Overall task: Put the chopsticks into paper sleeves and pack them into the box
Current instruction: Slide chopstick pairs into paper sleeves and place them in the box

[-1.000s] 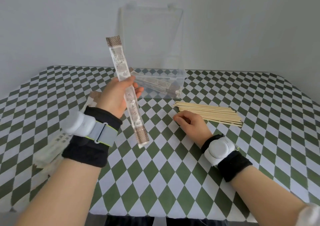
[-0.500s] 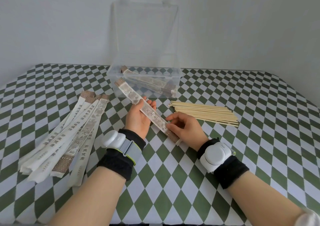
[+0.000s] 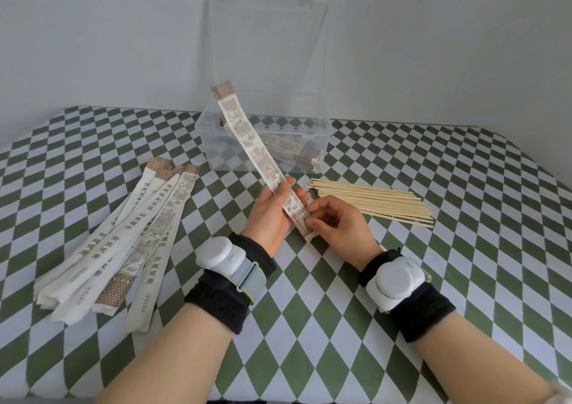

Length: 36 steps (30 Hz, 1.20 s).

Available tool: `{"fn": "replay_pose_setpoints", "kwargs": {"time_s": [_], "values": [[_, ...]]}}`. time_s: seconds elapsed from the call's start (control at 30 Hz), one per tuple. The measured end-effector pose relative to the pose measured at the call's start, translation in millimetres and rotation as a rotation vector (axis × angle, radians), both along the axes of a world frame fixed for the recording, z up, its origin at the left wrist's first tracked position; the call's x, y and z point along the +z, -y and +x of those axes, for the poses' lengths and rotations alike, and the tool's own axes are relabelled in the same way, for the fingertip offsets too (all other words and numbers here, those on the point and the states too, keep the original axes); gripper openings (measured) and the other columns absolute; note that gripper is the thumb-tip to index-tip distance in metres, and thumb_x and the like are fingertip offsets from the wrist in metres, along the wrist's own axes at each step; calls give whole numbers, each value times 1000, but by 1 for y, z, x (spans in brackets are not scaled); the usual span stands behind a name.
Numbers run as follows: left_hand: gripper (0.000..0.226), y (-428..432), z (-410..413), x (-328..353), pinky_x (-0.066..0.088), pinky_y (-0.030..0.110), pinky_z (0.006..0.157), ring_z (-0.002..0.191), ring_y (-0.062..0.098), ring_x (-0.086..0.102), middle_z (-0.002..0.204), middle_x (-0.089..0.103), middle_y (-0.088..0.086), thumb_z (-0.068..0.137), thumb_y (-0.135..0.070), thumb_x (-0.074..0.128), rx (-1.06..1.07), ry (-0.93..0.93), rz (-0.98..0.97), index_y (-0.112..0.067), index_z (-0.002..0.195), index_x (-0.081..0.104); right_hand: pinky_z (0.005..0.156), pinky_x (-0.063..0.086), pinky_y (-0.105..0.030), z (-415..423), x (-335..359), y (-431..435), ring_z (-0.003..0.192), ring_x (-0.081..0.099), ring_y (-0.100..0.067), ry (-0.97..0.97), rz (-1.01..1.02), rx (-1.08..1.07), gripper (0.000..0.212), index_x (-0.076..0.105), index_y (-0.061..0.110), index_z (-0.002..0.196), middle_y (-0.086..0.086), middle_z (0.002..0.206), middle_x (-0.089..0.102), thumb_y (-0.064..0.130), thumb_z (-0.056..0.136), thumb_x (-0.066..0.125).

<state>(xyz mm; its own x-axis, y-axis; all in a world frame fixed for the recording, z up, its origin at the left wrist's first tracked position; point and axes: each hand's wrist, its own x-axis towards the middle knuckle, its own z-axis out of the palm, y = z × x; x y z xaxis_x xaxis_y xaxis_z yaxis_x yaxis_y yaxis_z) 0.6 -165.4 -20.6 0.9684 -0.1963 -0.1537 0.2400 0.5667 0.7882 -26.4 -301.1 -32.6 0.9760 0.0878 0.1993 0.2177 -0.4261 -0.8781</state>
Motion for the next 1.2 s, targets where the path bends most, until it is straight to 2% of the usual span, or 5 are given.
{"fn": "replay_pose_setpoints", "kwargs": {"time_s": [0.2, 0.37, 0.5, 0.77, 1.2], "values": [[18, 4, -3, -4, 51, 30, 83, 90, 19, 59, 87, 57, 10, 101, -13, 36, -82, -4, 121, -8, 101, 54, 69, 49, -15, -1, 2, 0, 75, 61, -9, 32, -39, -88, 9, 61, 20, 87, 3, 84, 66, 12, 84, 63], [13, 3, 2, -2, 53, 32, 78, 85, 22, 61, 80, 53, 9, 101, -14, 37, 5, -74, 16, -7, 106, 47, 79, 46, -31, 3, 5, 26, 91, 53, -20, 214, -668, -252, 14, 64, 11, 99, -3, 97, 61, 11, 87, 56], [34, 2, 6, -2, 52, 29, 72, 78, 21, 59, 80, 50, 8, 100, -15, 39, 79, -108, -39, -6, 133, 35, 87, 40, -32, 3, 9, 46, 100, 47, -23, 53, -922, -239, 24, 59, 12, 109, -5, 108, 56, 17, 95, 40], [8, 0, 5, 2, 48, 35, 86, 82, 23, 56, 83, 48, 9, 100, -4, 36, 102, -118, -94, -10, 102, 41, 91, 38, -33, 11, 12, 45, 105, 44, -24, 11, -1030, -250, 23, 54, 11, 112, -7, 113, 52, 10, 93, 41], [9, -3, 6, 2, 50, 33, 82, 86, 24, 58, 84, 50, 9, 99, -5, 37, 95, -131, -126, -11, 97, 43, 88, 38, -34, 18, 23, 45, 104, 43, -23, -13, -1274, -175, 22, 52, 14, 112, -7, 114, 47, 20, 94, 43]]}}
